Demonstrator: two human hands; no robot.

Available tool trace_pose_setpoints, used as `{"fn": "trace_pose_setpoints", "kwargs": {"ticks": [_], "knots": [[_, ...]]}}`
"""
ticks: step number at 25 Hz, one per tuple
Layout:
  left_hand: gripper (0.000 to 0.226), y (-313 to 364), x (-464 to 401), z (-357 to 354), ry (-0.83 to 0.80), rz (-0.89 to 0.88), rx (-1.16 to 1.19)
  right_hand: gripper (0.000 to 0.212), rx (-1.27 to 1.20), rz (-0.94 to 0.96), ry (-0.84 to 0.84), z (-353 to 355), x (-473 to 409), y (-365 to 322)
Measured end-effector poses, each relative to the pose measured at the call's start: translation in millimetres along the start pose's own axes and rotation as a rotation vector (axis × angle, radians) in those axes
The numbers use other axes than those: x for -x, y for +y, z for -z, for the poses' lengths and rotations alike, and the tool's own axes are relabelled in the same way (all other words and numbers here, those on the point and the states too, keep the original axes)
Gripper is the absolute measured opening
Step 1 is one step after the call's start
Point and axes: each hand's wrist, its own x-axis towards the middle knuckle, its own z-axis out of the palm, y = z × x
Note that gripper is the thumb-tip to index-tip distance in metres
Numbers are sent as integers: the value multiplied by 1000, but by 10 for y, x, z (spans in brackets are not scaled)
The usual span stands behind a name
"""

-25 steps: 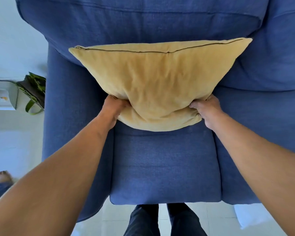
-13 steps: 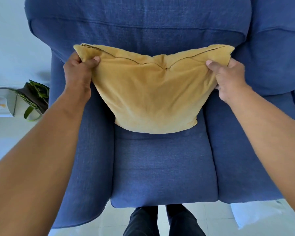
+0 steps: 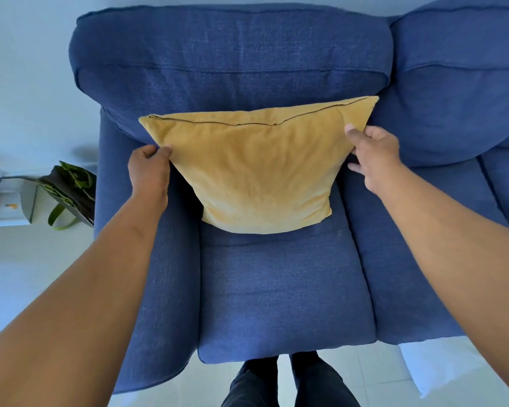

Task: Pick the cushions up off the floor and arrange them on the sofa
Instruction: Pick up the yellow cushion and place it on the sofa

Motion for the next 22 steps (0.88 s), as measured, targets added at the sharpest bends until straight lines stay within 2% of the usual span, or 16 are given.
{"fn": "trace_pose_setpoints", "kwargs": {"ticks": [2, 4, 7, 10, 13, 17, 22], "knots": [[11, -133, 253, -18, 37, 28, -80, 50, 55, 21, 40, 79, 146, 55], [20, -244, 574, -103, -8, 1, -183, 56, 152, 50, 57, 193, 328, 143], [28, -309, 1107, -367, -186, -100, -390, 56, 351, 97, 47, 453, 664, 282], [37, -298, 1562, -696, -369, -208, -501, 59, 536, 147, 31, 752, 958, 457], [49, -307, 2009, -1094, -521, -340, -616, 60, 664, 126, 88, 1207, 1159, 684], [62, -473, 2717, -1641, -701, -577, -802, 71, 753, 77, 180, 2025, 1378, 1147], [68, -947, 4023, -2278, -885, -700, -944, 79, 731, -27, 283, 3281, 1989, 1891]]}}
